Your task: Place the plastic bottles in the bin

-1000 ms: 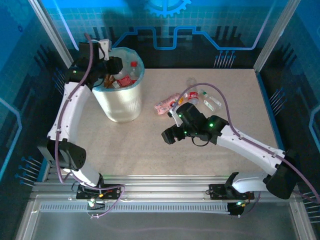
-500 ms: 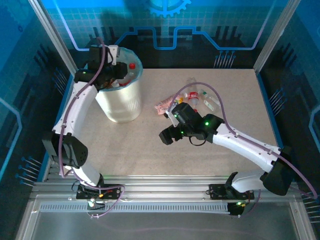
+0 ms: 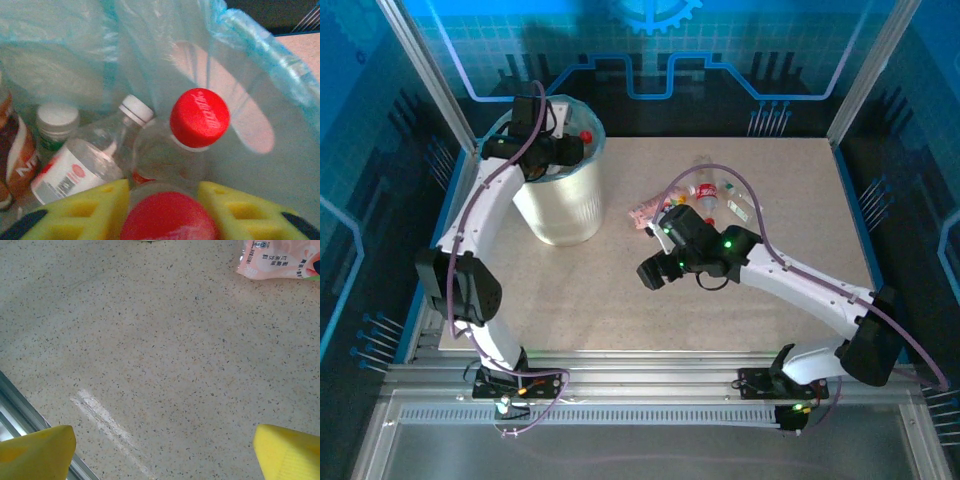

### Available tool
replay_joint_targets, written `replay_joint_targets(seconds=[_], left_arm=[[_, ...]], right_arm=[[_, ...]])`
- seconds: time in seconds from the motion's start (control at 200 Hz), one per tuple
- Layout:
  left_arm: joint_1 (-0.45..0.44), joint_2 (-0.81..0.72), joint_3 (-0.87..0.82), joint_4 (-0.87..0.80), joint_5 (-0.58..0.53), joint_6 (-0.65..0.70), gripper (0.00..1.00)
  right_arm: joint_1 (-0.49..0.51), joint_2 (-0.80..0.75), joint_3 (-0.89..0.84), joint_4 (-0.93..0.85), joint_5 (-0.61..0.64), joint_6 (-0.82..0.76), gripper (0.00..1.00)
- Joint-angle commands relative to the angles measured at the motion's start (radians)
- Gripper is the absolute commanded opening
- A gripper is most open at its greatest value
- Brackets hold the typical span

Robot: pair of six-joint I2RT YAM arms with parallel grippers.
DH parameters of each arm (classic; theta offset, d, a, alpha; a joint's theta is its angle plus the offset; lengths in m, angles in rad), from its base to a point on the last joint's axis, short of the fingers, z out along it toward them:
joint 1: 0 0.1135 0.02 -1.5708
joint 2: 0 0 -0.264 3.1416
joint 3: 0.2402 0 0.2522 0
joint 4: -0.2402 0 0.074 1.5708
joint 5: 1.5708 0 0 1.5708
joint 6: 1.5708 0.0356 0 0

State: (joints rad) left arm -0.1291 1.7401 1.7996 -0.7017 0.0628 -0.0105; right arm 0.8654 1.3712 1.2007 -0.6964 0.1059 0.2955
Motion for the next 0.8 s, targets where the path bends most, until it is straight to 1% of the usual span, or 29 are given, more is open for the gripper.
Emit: replay_joint_targets(seconds=[0.0,0.085,0.12,0.24,0.32,0.37,0.48,0.615,0.695,0.795], left_arm=[[0.004,-0.028,0.126,-0.118,0.051,-0.024,0.56],[0.004,-0.065,0.200,-0.119,0.022,-0.037,0.66],[0.006,-0.083,0.220,-0.115,0.004,-0.041,0.67],[0.004,-0.150,0.230,-0.092,-0.032,-0.046,0.68],[-0.003,-0.206,0.172,-0.058,-0.018,-0.067,0.66],[-0.030,-0.244,0.110,-0.030,-0.017,-0.061,0.64],[-0.135,-0.302,-0.020,0.018,-0.022,-0.020,0.60],[-0.283,-0.320,-0.097,0.040,-0.028,0.012,0.55],[-0.393,-0.339,-0.150,0.093,-0.030,0.051,0.54],[-0.518,-0.349,-0.225,0.166,0.019,0.079,0.57]], right_arm=[[0.020,-0.009,0.045,-0.032,0.024,0.001,0.93],[0.021,-0.026,0.053,-0.037,0.036,0.008,0.93],[0.021,-0.034,0.056,-0.038,0.045,0.012,0.93],[0.020,-0.053,0.066,-0.051,0.094,0.030,0.93],[0.008,-0.056,0.079,-0.071,0.138,0.042,0.94],[-0.014,-0.053,0.087,-0.084,0.157,0.052,0.94],[-0.104,-0.034,0.109,-0.117,0.141,0.078,0.94],[-0.252,-0.002,0.129,-0.137,0.058,0.096,0.93],[-0.337,0.020,0.135,-0.131,0.025,0.087,0.91],[-0.427,0.071,0.147,-0.107,0.012,0.066,0.88]])
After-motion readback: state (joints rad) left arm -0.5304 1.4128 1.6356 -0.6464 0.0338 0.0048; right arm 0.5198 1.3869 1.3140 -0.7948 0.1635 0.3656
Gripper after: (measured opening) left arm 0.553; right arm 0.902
